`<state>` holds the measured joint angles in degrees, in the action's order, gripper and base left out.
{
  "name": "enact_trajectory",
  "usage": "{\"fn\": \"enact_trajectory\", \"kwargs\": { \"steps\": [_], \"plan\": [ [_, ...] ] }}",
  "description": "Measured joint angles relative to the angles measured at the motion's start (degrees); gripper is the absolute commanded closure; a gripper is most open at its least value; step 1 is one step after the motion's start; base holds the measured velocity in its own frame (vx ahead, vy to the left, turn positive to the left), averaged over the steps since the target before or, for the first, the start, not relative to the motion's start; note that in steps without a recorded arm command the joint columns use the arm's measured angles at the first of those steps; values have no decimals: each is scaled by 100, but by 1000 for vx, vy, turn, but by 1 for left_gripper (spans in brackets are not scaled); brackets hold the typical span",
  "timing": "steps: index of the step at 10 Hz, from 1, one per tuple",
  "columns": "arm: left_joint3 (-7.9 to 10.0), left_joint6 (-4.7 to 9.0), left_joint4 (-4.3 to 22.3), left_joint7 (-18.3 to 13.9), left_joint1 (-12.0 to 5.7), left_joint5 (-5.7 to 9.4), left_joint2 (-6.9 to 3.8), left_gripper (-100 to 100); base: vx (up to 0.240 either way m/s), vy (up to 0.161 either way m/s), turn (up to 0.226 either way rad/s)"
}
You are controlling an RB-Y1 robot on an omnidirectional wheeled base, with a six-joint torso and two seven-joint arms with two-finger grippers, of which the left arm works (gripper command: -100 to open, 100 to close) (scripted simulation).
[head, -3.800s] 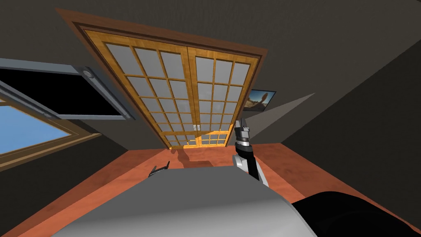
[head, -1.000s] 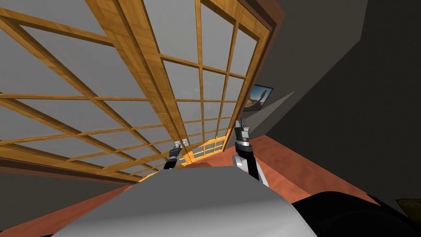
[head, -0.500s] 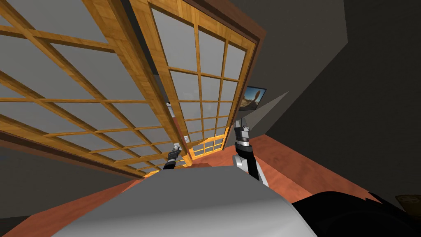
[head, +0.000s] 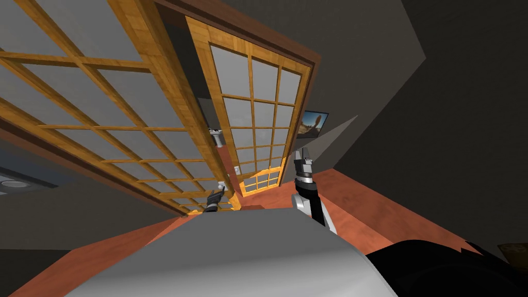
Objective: Pull the door open
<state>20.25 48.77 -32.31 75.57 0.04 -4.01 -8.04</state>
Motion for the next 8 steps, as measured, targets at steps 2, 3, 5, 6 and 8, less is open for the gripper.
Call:
{"fn": "enact_trajectory", "kwargs": {
  "steps": [2, 3, 5, 6, 8],
  "plan": [
    [-28, -89, -275, -188, 257, 25, 2, 100, -103, -7, 23],
    [0, 10, 0, -247, 189, 63, -33, 100, -97, -9, 33],
    [34, -98, -105, -415, 385, 133, -67, -100, -138, 41, 6],
    [-27, -133, -231, -466, 428, 87, -90, -100, -244, 52, -154],
    [-197, -83, -409, -482, 418, -57, -158, -100, -175, 58, -76]
  ]
}}
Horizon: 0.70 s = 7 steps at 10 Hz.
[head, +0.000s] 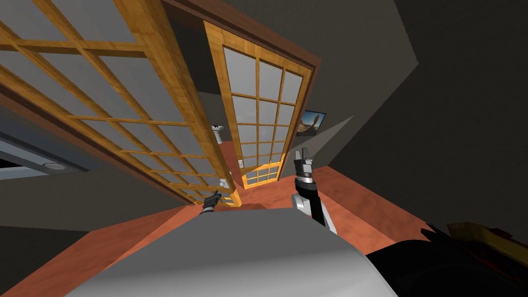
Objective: Pull the door open
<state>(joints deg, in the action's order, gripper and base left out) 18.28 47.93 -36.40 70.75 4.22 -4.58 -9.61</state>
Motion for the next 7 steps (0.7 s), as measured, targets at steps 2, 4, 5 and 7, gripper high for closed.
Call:
{"fn": "enact_trajectory", "kwargs": {
  "steps": [2, 4, 5, 7],
  "plan": [
    [-125, 117, 41, -21, -71, -107, -82, -100, -162, 41, -133],
    [-334, 304, 50, -69, -168, -281, -214, -100, -206, 71, -141],
    [-445, 302, -120, -110, -147, -373, -264, -100, -220, 62, -113],
    [-646, 395, -247, -166, -170, -539, -368, -100, -233, 64, -112]
  ]
}}
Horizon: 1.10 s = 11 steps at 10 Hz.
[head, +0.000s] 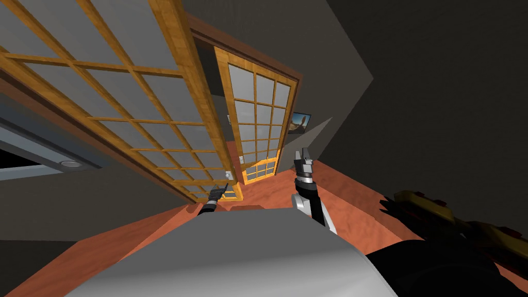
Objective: Pull the door open
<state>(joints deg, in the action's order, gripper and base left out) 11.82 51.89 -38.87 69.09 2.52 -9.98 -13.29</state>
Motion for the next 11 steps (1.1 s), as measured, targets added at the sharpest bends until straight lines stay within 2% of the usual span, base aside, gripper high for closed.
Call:
{"fn": "enact_trajectory", "kwargs": {
  "steps": [2, 8, 9, 11],
  "plan": [
    [-80, 89, 21, -9, -32, -68, -38, -100, -17, 16, -22],
    [-3, 67, 64, 64, -126, -25, 14, -100, 188, 15, -28],
    [-1, 67, 63, 67, -132, -24, 15, 100, -12, -1, -5],
    [-10, 69, 66, 64, -130, -28, 21, 100, -38, -2, 0]
  ]
}}
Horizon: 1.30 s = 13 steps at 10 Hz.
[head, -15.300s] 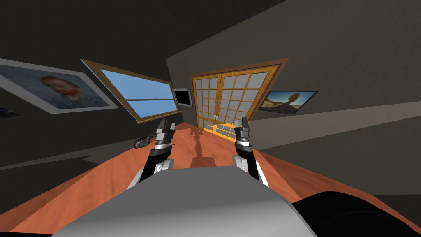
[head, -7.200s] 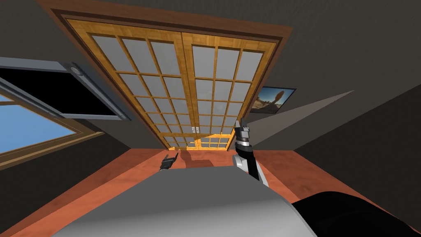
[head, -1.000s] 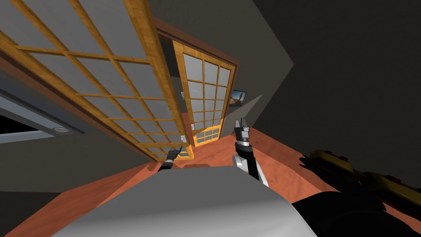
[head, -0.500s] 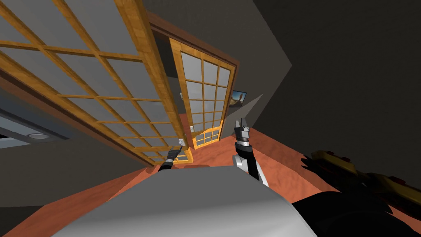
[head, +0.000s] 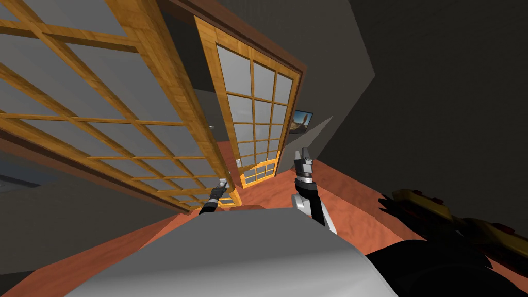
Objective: Pull the door open
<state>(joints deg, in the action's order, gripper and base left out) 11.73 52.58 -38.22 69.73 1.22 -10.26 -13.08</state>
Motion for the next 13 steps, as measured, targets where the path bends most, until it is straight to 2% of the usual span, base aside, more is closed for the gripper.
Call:
{"fn": "enact_trajectory", "kwargs": {
  "steps": [4, 13],
  "plan": [
    [-6, -18, 13, 2, 12, -5, 3, 100, -11, 3, -13],
    [-90, -47, 6, -860, 1, 292, -18, 100, -42, 18, -59]
  ]
}}
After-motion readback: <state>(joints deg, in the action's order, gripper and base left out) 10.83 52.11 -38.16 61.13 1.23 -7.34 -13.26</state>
